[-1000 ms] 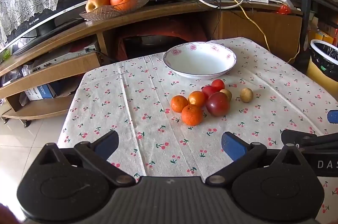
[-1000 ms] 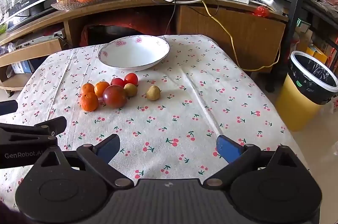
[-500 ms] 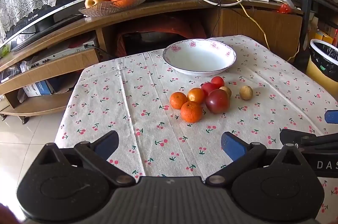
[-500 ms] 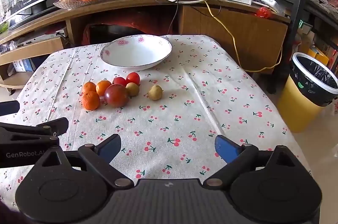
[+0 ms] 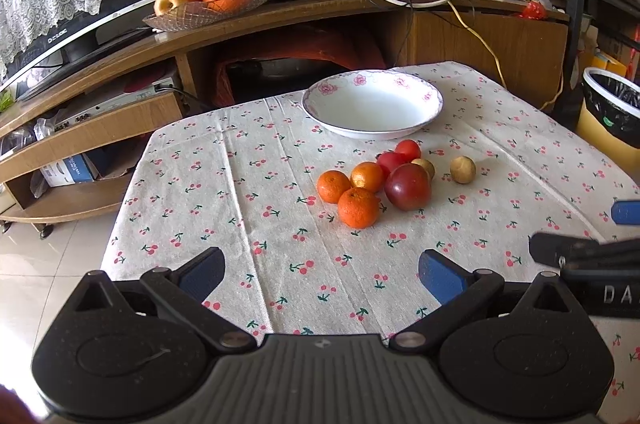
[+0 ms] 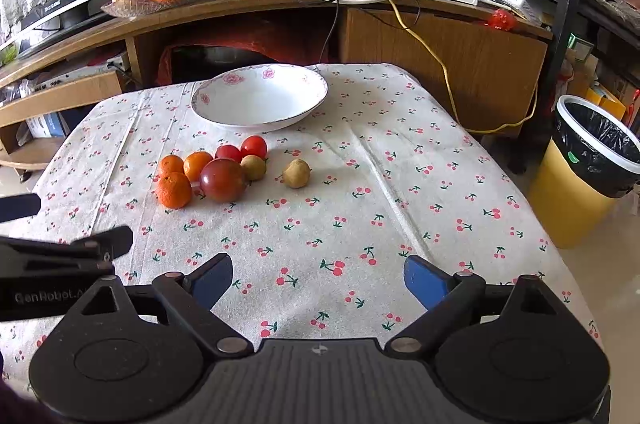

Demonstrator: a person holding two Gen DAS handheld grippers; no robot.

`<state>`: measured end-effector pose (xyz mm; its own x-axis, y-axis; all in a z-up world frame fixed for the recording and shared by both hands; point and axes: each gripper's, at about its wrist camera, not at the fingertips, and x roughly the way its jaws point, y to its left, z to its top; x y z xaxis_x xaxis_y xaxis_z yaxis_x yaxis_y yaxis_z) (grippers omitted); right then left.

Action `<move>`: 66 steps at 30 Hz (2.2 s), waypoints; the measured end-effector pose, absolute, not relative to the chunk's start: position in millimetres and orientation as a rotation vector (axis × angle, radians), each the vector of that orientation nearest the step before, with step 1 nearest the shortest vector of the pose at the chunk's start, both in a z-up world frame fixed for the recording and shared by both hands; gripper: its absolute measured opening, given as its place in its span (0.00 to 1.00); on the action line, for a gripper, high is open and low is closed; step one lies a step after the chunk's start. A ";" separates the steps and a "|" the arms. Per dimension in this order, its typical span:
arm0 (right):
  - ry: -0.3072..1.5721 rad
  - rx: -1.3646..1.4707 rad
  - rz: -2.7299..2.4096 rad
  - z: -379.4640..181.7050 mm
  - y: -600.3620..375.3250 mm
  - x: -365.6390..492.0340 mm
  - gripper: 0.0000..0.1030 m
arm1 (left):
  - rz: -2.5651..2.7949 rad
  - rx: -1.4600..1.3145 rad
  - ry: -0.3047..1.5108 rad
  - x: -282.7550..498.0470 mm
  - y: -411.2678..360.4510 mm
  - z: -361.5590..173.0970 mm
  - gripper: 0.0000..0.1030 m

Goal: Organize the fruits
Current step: 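Move both tools toward the fruit cluster beside the white bowl, then grasp a tangerine with the left tool while the right tool grasps the small brown potato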

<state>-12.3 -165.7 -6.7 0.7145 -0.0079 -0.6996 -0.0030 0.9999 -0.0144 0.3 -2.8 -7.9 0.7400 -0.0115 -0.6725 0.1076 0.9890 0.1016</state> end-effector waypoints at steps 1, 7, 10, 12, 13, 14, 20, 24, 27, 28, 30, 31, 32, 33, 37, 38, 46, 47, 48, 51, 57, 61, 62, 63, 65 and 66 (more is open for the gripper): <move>0.775 -0.013 -0.002 -6.4 -165.9 -12.0 0.84 | -0.066 0.142 0.732 -0.2 -3.5 -7.9 1.00; 0.776 -0.004 0.001 -6.7 -166.1 -12.3 0.82 | -0.070 0.140 0.732 1.0 -2.8 -7.4 1.00; 0.779 -0.004 0.004 -6.9 -165.5 -11.4 0.82 | -0.068 0.142 0.731 1.1 -2.8 -7.6 1.00; 0.780 -0.004 0.003 -7.1 -165.2 -11.2 0.81 | -0.069 0.138 0.732 1.5 -2.6 -7.6 1.00; 0.780 -0.004 0.003 -7.2 -165.1 -11.0 0.81 | -0.069 0.137 0.731 1.7 -2.5 -7.4 1.00; 0.781 -0.004 0.003 -7.3 -165.1 -11.0 0.80 | -0.069 0.136 0.729 1.8 -2.4 -7.1 1.00; 0.783 0.004 0.005 -8.1 -165.7 -10.3 0.78 | -0.083 0.138 0.721 2.6 -3.2 -5.6 1.00; 0.792 0.015 0.012 -9.9 -165.7 -7.6 0.75 | -0.100 0.138 0.708 2.5 -3.1 -3.8 1.00; 0.797 0.017 0.023 -10.7 -165.2 -5.3 0.73 | -0.114 0.148 0.698 3.9 -3.9 -3.1 1.00; 0.798 0.019 0.028 -10.5 -164.6 -4.4 0.71 | -0.117 0.152 0.694 4.4 -4.0 -2.8 1.00; 0.800 0.019 0.035 -10.2 -164.2 -1.9 0.71 | -0.128 0.151 0.684 4.8 -3.8 -2.3 1.00; 0.800 0.022 0.040 -10.0 -164.0 -0.6 0.71 | -0.131 0.149 0.683 5.4 -3.4 -2.1 1.00; 0.802 0.024 0.045 -10.1 -163.7 0.7 0.70 | -0.130 0.149 0.683 6.4 -3.7 -2.2 1.00; 0.805 0.025 0.049 -10.2 -163.8 2.4 0.70 | -0.132 0.151 0.683 7.8 -3.7 -2.0 1.00; 0.816 0.023 0.074 -9.8 -163.4 10.9 0.67 | -0.144 0.151 0.677 14.8 -2.6 -1.2 1.00; 0.816 0.024 0.080 -9.5 -163.8 13.1 0.67 | -0.150 0.144 0.679 17.1 -1.9 -1.2 1.00; 0.828 -0.017 0.125 -8.2 -162.8 37.0 0.65 | -0.184 0.153 0.700 37.6 -2.5 -4.1 1.00; 0.830 -0.021 0.135 -8.2 -163.3 40.6 0.64 | -0.189 0.149 0.711 40.5 -2.2 -5.6 1.00; 0.833 -0.026 0.144 -8.5 -164.1 44.1 0.64 | -0.194 0.144 0.722 43.5 -2.0 -7.5 1.00; 0.848 -0.024 0.164 -10.6 -166.0 56.1 0.63 | -0.205 0.162 0.735 51.3 -3.7 -13.6 1.00; 0.877 -0.053 0.211 -17.7 -162.9 77.1 0.59 | -0.243 0.197 0.766 73.2 -2.0 -25.8 0.99; 0.898 -0.088 0.226 -25.5 -162.5 92.7 0.57 | -0.273 0.173 0.804 87.0 -0.6 -35.1 0.91; 0.904 -0.088 0.229 -27.3 -163.3 96.7 0.56 | -0.276 0.167 0.809 88.9 -0.9 -37.0 0.90; 0.908 -0.087 0.231 -28.8 -164.7 100.4 0.56 | -0.281 0.163 0.813 90.6 -1.9 -38.7 0.88; 0.915 -0.080 0.233 -31.0 -168.1 106.8 0.55 | -0.291 0.155 0.820 92.6 -3.4 -41.5 0.86; 0.917 -0.074 0.235 -31.7 -170.0 109.2 0.55 | -0.297 0.150 0.823 93.8 -3.8 -42.7 0.84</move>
<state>109.2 -170.0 -31.7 0.5845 0.1699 -0.7934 -0.2327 0.9718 0.0366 93.8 -3.8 -42.7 0.6415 -0.2012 -0.7402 0.3170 0.9483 0.0169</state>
